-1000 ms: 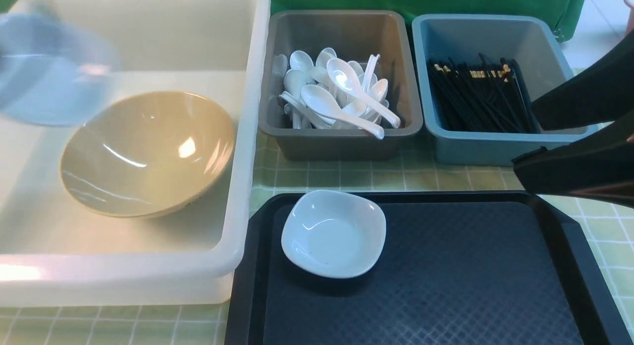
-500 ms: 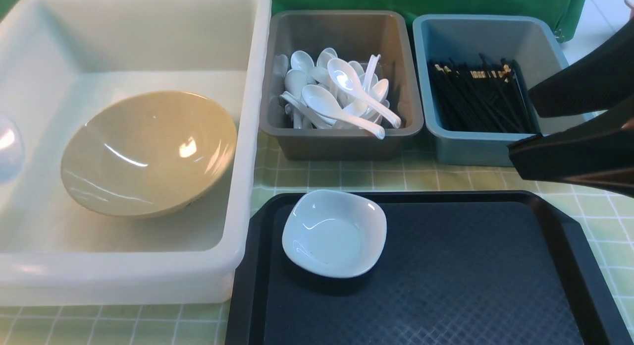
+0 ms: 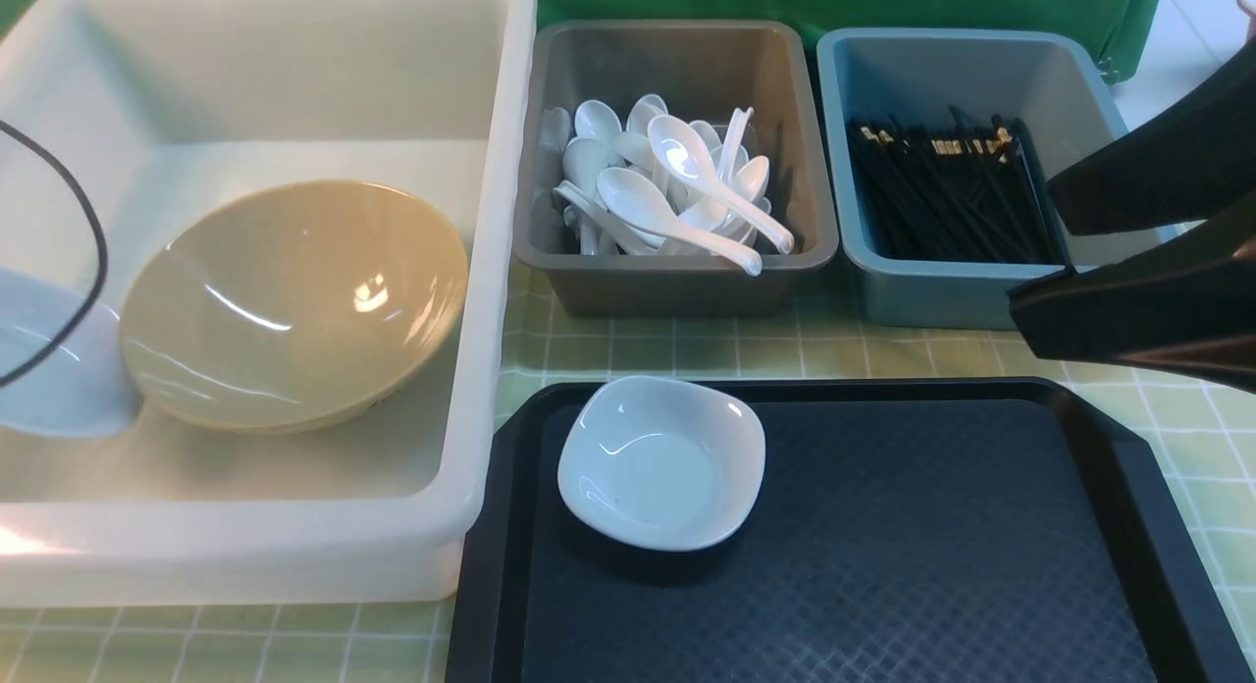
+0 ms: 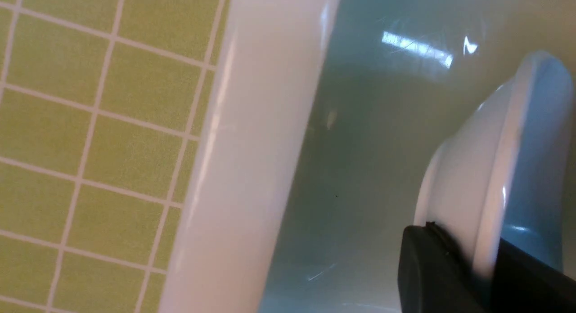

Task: On green table put chopsticks spoon bowls plates into blue grey white boxes.
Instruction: 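Place the white bowl into the white bin with the other dishes with the left gripper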

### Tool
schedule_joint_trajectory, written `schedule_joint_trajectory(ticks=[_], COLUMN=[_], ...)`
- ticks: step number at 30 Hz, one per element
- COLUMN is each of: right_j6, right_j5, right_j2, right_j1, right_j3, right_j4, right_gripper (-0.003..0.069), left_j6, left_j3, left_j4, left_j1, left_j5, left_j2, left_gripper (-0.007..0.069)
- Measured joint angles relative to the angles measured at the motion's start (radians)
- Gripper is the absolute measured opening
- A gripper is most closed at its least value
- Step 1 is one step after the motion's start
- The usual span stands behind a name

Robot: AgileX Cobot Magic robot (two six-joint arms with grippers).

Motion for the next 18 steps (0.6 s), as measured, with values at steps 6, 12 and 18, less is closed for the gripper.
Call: schedule_joint_trajectory(ticks=[6,12,18], right_j6=[0.0,0.0,0.0], right_j5=[0.003,0.004,0.008], right_j2=[0.0,0.0,0.0], right_j1=[0.0,0.0,0.0], right_j3=[0.0,0.0,0.0], right_j4=[0.0,0.0,0.0], right_gripper=[0.0491,0.0491,0.0491], left_j6=[-0.029,-0.076,-0.077], left_j3=[0.0,0.0,0.0], left_j4=[0.008,0.041,0.036], left_j1=[-0.001,-0.001,-0.001], left_j5=[-0.003,-0.004,-0.014], left_j2=[0.044,0.058,0.058], left_gripper=[0.0017,0.0041,0.0157])
